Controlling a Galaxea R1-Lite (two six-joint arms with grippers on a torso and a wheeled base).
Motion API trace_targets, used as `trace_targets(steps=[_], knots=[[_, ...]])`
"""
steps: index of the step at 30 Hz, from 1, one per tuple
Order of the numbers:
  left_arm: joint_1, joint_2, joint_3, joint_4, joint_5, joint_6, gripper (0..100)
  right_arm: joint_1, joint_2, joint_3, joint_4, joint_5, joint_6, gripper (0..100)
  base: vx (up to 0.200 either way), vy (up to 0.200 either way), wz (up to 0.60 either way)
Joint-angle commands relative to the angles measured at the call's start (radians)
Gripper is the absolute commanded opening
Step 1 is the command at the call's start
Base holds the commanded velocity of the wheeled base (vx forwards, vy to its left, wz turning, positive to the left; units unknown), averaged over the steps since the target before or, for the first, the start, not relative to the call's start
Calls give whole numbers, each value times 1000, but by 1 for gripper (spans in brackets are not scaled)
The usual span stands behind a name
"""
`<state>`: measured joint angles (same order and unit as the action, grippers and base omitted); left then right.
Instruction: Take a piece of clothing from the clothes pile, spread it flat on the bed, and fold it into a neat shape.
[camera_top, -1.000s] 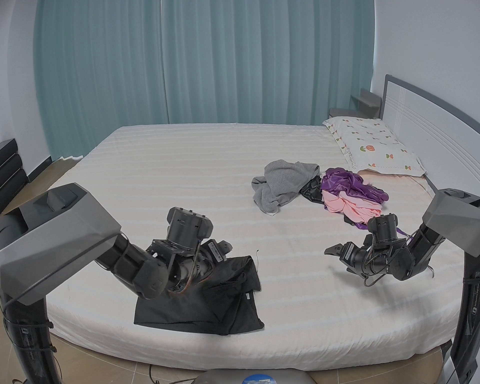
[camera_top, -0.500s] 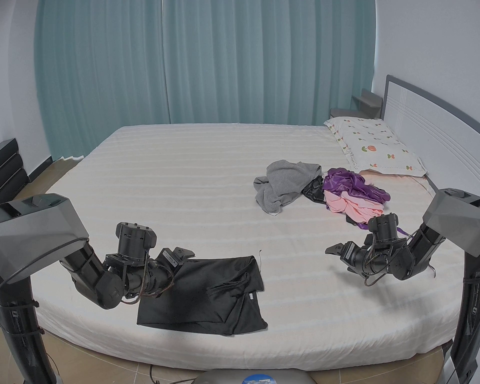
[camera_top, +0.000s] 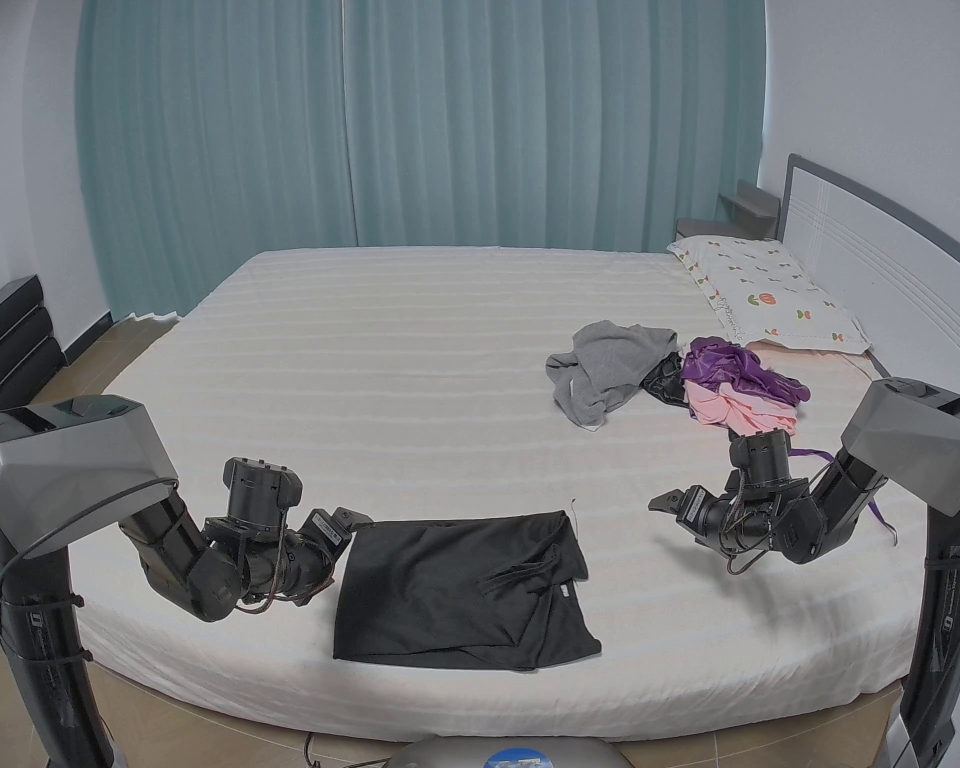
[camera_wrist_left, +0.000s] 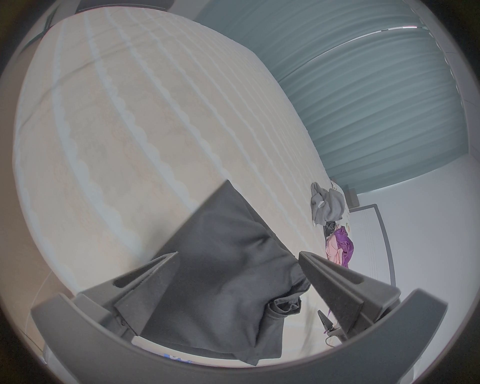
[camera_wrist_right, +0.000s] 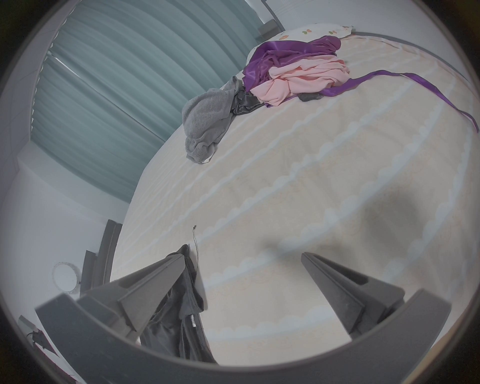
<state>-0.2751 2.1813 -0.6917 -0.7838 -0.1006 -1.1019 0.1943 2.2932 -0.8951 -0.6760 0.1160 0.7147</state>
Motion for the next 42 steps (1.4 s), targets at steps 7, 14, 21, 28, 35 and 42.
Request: trace_targets(steps=[7, 14, 21, 28, 35, 42], knots=[[4, 2, 3, 0, -2, -19, 100, 143, -43, 1, 15, -110, -12, 100, 0, 200, 0], [8, -1, 3, 0, -22, -24, 100, 271, -32, -8, 49, -275, -118, 100, 0, 200, 0], [8, 0, 3, 0, -22, -22, 100, 330, -15, -16, 78, -317, -129, 100, 0, 57, 0], [8, 0, 3, 0, -22, -21, 100, 313, 43, -42, 124, -449, -219, 100, 0, 0, 0], [8, 2, 3, 0, -22, -21, 100, 312, 11, -18, 227, -475, -264, 100, 0, 0, 0], [8, 3, 1, 0, -21, -19, 100, 271, -63, 81, 230, -475, -274, 100, 0, 0, 0]])
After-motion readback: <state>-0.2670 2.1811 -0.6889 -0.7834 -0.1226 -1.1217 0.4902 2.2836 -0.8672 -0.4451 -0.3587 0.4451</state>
